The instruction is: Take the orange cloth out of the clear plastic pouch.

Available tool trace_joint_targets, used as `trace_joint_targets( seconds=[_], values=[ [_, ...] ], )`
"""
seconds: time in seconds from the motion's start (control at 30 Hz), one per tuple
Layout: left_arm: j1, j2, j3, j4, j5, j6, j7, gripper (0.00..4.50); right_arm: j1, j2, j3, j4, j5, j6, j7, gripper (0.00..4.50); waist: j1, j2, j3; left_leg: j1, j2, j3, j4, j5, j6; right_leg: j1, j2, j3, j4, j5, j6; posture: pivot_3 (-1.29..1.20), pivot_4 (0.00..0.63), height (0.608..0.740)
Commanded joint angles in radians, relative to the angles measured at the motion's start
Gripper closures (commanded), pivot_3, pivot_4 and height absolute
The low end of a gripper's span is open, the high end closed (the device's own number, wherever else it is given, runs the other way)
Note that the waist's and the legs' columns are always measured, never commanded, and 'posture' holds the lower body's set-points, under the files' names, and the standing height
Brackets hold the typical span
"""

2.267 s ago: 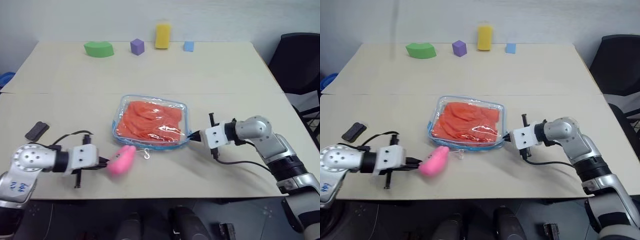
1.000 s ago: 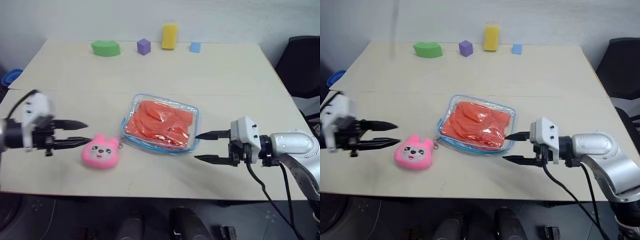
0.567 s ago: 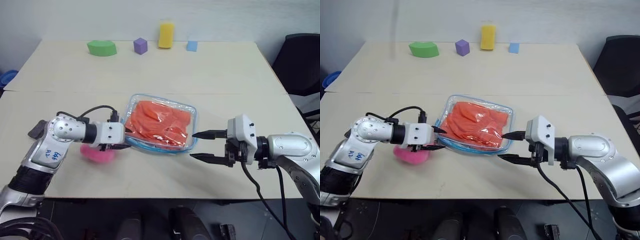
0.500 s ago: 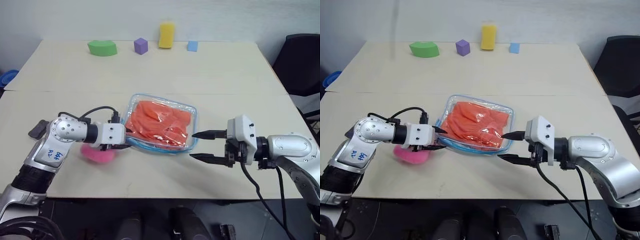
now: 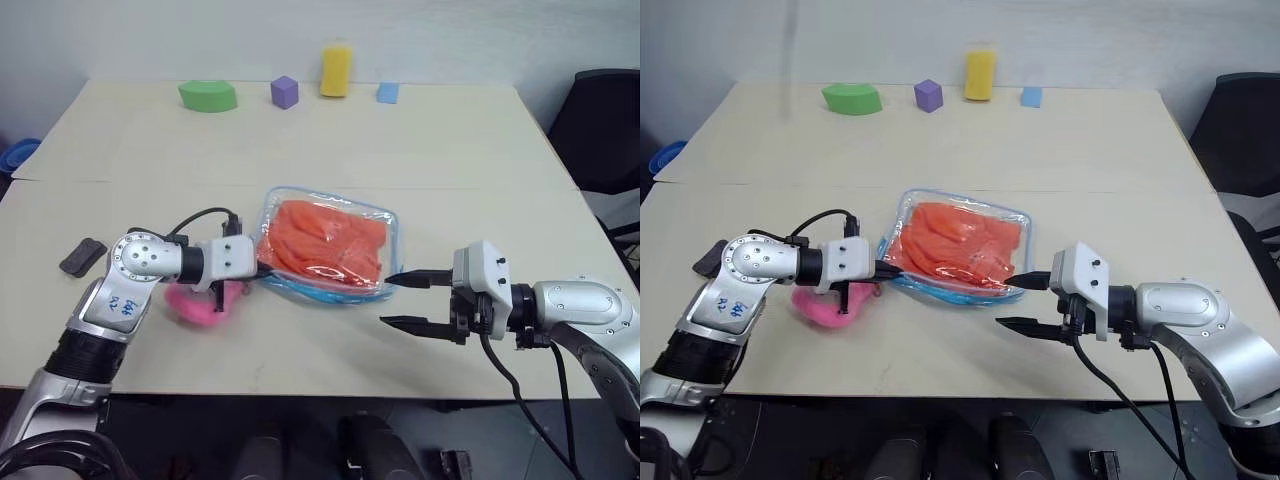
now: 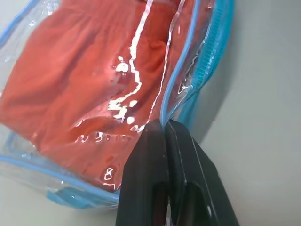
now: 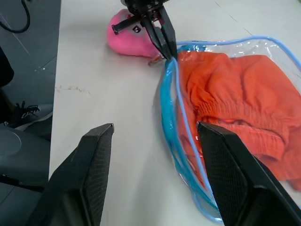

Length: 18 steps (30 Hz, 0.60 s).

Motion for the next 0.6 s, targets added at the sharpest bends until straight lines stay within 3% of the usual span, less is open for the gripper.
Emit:
trace_joint_targets(
  seconds=[0.03, 0.13, 0.3, 0.6],
  values=[
    [-0.043, -0.073, 0.092, -0.1, -0.134, 0.226, 0.093, 4.45, -0.016, 0.009, -0.003, -0.011, -0.03, -0.026, -0.02, 1.58, 0.003, 0.0, 0.0, 0.0, 0.0, 0.0, 0.0, 0.0, 0.0, 0.0, 0.0, 0.0, 0.0, 0.0, 0.0, 0.0, 0.15, 0.74],
    [-0.035, -0.127, 0.114, -0.178, -0.186, 0.358, 0.155, 4.48, -0.022, 0.035, 0.044, 0.009, -0.093, -0.037, -0.058, 1.41, 0.004, 0.0, 0.0, -0.001, 0.0, 0.0, 0.001, 0.0, 0.0, 0.0, 0.0, 0.0, 0.0, 0.0, 0.0, 0.0, 0.15, 0.74],
    [-0.014, -0.143, 0.105, -0.241, -0.196, 0.421, 0.191, 4.5, -0.038, 0.073, 0.073, 0.027, -0.125, -0.022, -0.1, 0.01, -0.003, 0.0, 0.0, 0.0, 0.0, 0.0, 0.001, 0.002, -0.004, -0.001, 0.0, 0.0, 0.001, 0.0, 0.0, 0.0, 0.15, 0.74],
    [-0.013, -0.141, 0.105, -0.252, -0.201, 0.438, 0.2, 4.5, -0.04, 0.077, 0.074, 0.027, -0.13, -0.021, -0.1, 0.01, -0.001, 0.0, 0.0, 0.0, 0.0, 0.0, 0.001, 0.003, -0.005, 0.0, 0.0, 0.0, 0.001, 0.0, 0.0, 0.0, 0.15, 0.74]
  ],
)
